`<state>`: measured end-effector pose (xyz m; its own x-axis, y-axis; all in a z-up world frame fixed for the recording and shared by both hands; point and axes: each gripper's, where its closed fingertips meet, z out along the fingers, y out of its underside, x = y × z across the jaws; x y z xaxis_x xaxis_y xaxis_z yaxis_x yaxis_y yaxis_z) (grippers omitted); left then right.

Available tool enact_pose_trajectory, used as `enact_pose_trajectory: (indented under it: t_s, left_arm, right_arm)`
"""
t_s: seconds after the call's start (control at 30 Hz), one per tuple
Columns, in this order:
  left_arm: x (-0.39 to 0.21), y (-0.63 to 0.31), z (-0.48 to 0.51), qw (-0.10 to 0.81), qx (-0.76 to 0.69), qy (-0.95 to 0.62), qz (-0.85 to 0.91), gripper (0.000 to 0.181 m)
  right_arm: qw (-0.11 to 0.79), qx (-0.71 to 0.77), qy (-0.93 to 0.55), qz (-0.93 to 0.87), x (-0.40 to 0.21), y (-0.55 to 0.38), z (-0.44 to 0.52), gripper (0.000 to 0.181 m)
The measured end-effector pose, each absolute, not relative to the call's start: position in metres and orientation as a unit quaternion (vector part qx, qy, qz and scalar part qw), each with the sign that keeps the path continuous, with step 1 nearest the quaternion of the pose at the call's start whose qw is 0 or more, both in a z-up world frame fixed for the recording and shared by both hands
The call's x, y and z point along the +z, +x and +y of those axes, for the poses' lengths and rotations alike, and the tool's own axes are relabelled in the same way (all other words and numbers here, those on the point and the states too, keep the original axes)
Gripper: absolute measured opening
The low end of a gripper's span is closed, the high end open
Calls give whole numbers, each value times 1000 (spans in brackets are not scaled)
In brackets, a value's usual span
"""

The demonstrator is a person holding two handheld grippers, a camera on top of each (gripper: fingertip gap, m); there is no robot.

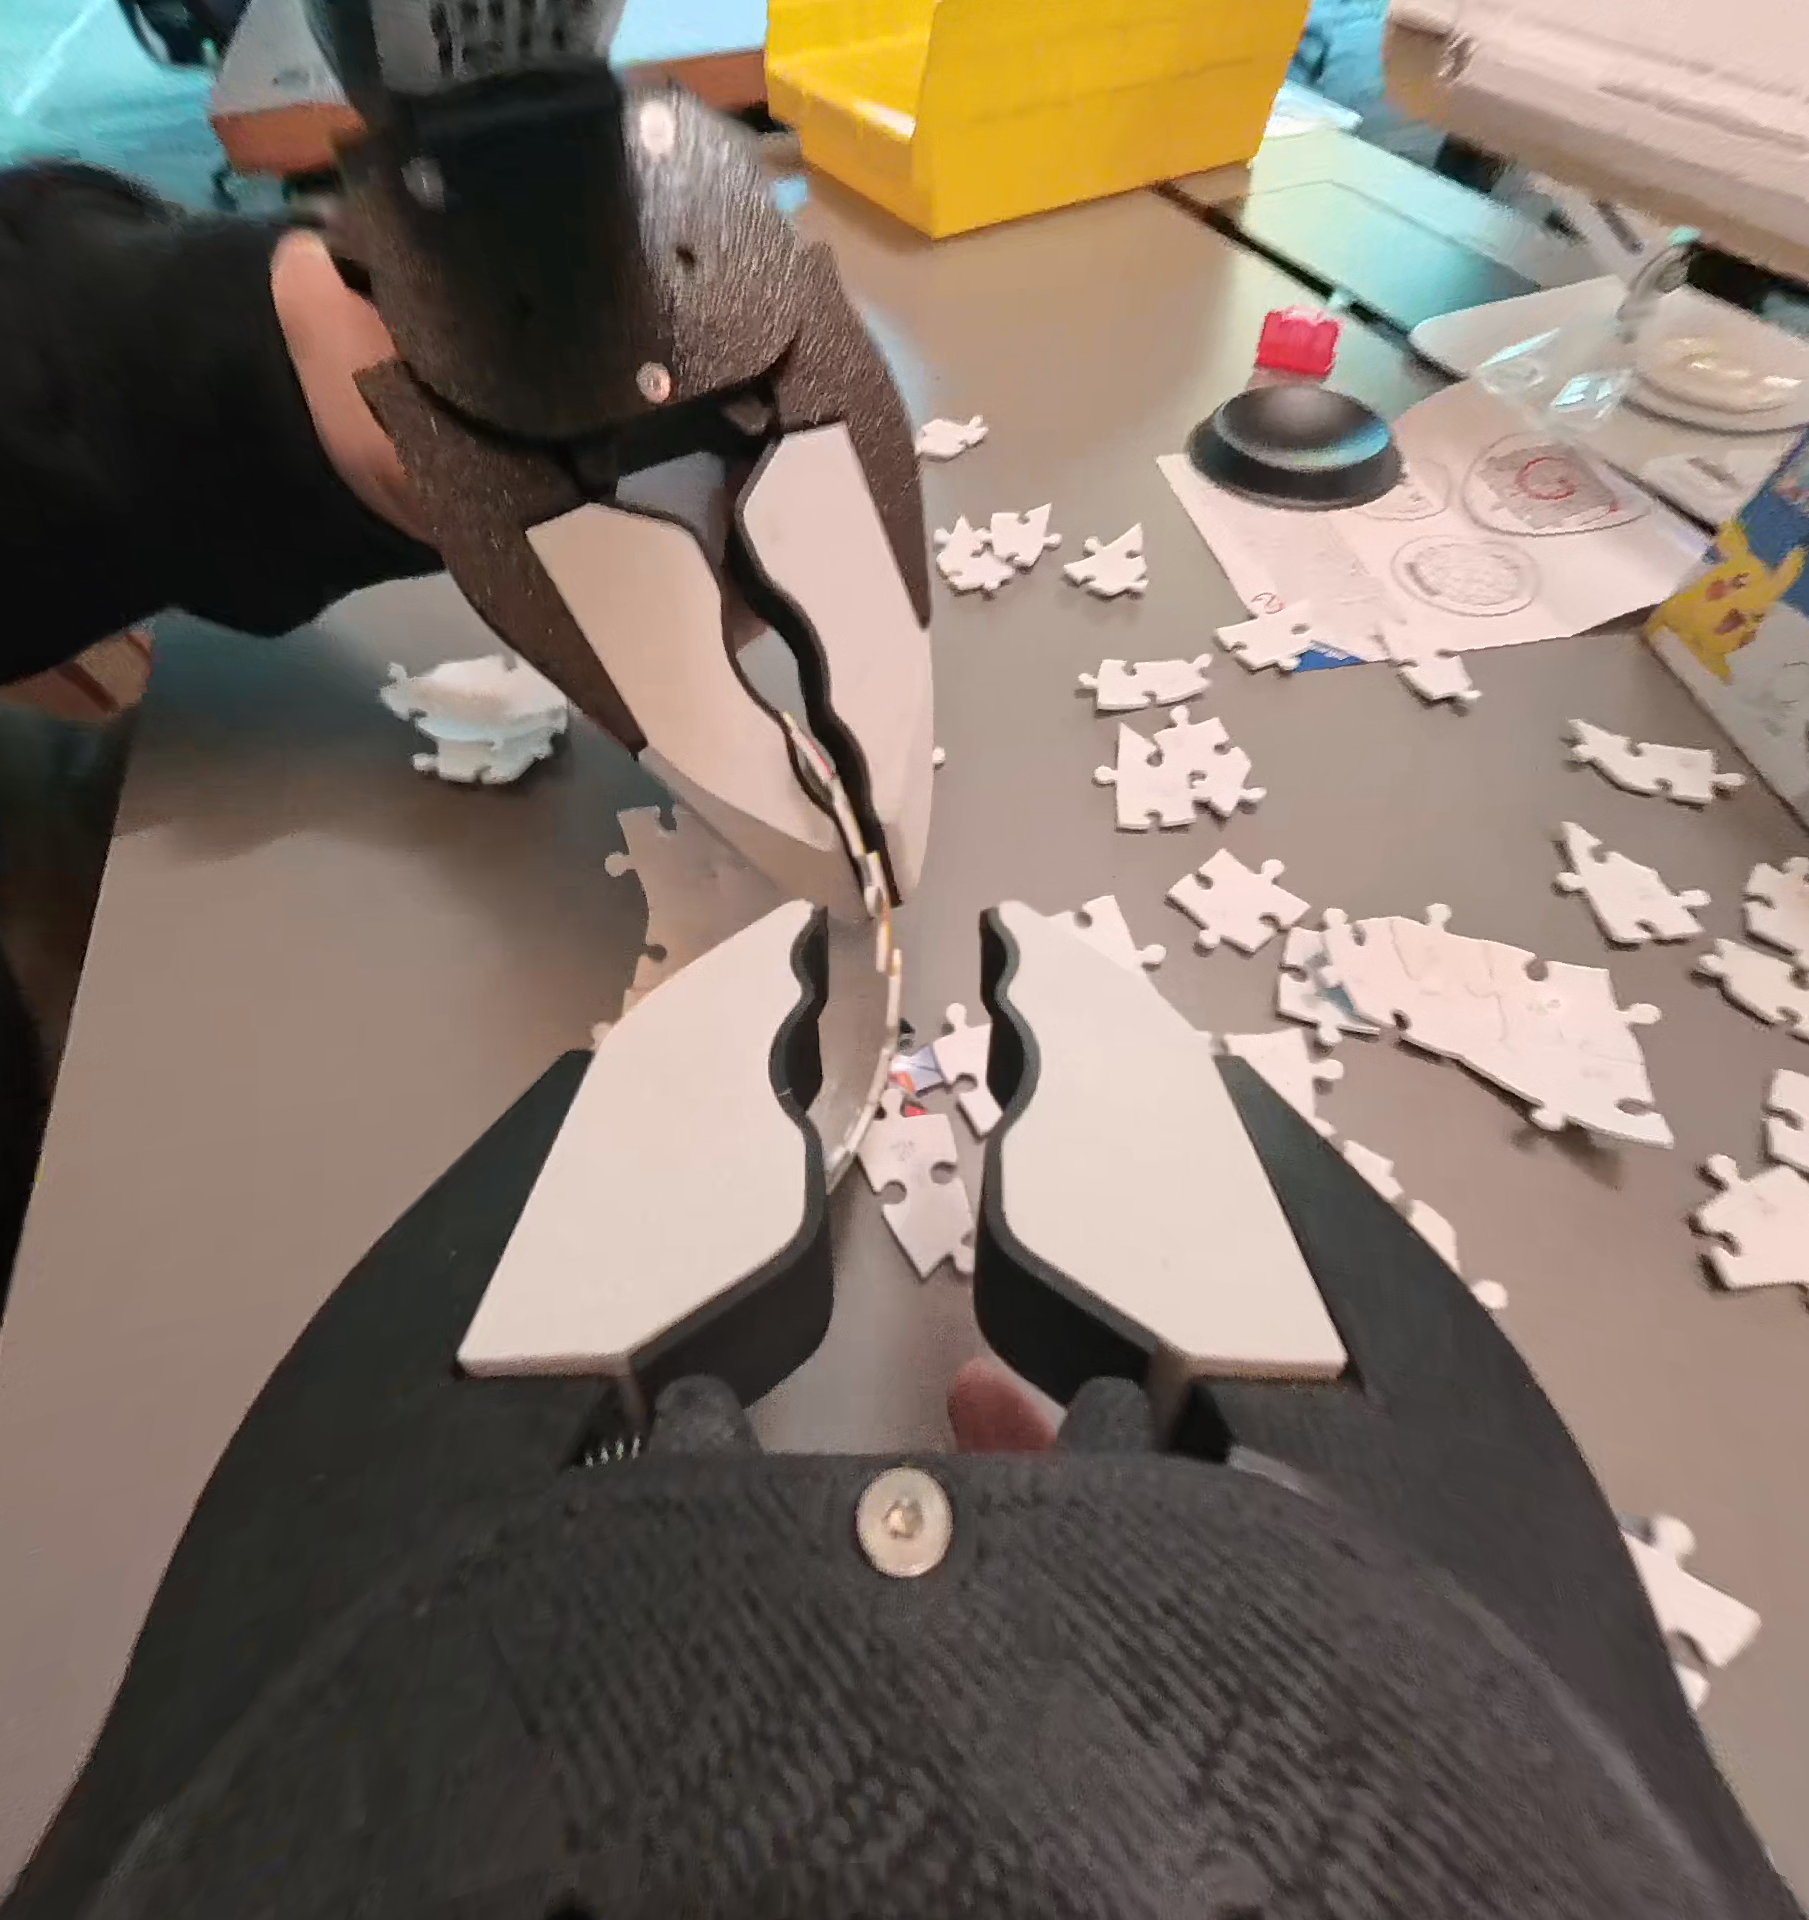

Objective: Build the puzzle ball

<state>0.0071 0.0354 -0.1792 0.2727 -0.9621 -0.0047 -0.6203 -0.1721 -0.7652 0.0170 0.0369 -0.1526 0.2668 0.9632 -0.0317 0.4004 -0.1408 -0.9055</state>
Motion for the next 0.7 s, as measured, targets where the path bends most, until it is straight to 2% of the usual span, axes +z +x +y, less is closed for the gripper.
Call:
enact_pose_trajectory:
  t_s: [0.07, 0.2, 0.7]
  left_arm:
    - [-179, 7, 35, 337, -252, -722, 549, 3]
    - [-179, 7, 35, 338, -258, -719, 550, 3]
    - [-177, 4, 32, 331, -265, -714, 557, 8]
  right_arm:
    - [403, 313, -677, -530, -163, 12, 35, 26]
    - [413, 297, -662, -550, -162, 5, 34, 8]
    - [431, 291, -643, -562, -161, 4, 35, 3]
